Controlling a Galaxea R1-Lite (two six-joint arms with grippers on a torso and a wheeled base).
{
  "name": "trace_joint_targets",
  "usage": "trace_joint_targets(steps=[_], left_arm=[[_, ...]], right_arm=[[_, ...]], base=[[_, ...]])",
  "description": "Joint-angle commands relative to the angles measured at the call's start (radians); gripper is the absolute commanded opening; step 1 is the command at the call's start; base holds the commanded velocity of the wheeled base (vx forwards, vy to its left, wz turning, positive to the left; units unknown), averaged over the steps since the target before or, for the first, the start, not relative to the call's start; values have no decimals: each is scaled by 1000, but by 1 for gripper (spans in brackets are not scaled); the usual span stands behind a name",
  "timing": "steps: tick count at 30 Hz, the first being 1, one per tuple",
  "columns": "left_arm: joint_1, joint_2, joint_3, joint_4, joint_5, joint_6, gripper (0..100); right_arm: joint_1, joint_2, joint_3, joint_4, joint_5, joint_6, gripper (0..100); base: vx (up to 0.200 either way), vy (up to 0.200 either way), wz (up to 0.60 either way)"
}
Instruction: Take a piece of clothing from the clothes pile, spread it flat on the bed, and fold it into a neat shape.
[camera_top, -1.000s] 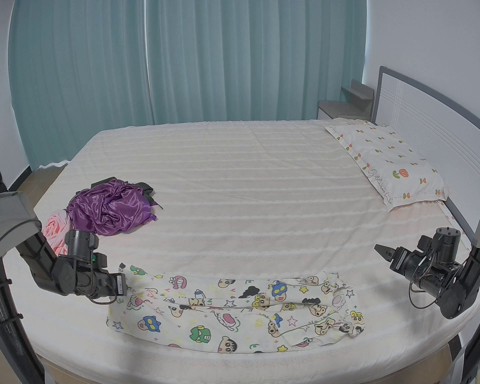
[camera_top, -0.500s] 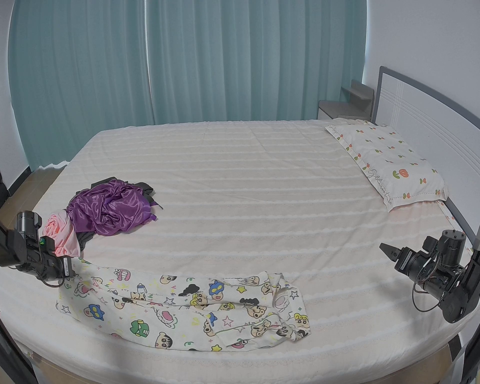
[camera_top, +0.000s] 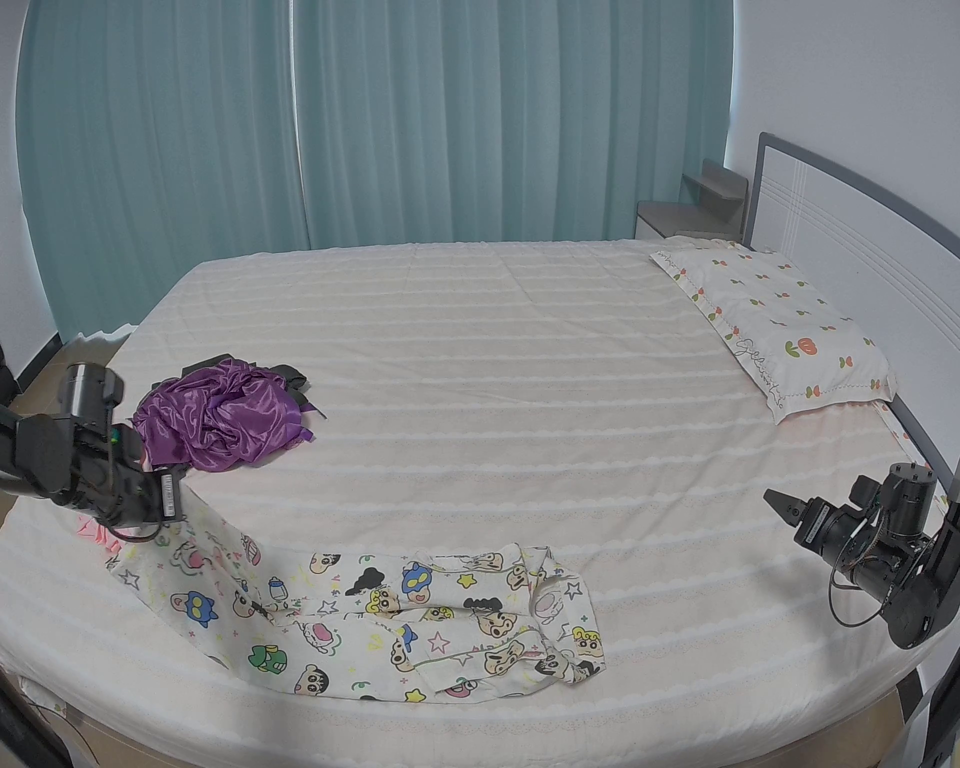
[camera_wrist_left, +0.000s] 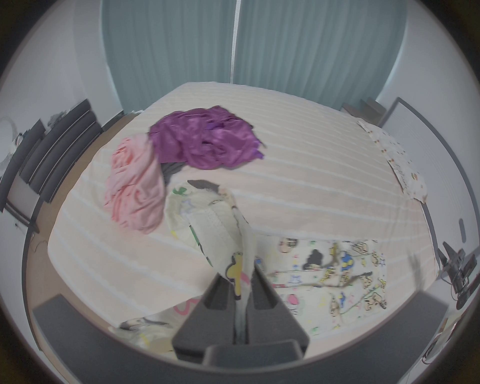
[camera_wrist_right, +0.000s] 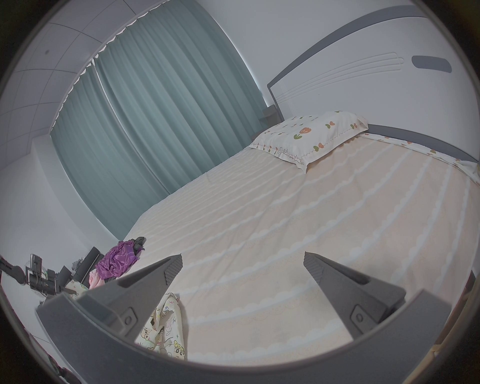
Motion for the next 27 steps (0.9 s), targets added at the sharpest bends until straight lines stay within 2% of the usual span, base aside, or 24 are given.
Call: trace_joint_targets(steps=[1, 3, 5, 10, 15, 27], left_arm=[[-421, 17, -57, 10, 231, -227, 0], [-519, 68, -114, 10, 277, -281, 0], [-582, 112, -168, 11, 291, -321, 0], [-691, 215, -304, 56, 291, -385, 0], [-730, 278, -377, 75, 282, -422, 0], [-770, 324, -444, 75, 241, -467, 0]], right_arm=[[7, 13, 25, -37, 1, -7, 100], [9, 14, 26, -46, 1, -7, 100], [9, 16, 28, -48, 1, -7, 100], [12, 16, 30, -48, 1, -7, 100], [12, 20, 28, -48, 1, -7, 100], [12, 69, 33, -88, 0, -7, 100]], base=[[0, 0, 0], [0, 0, 0], [0, 0, 0], [0, 0, 0], [0, 0, 0], [0, 0, 0]])
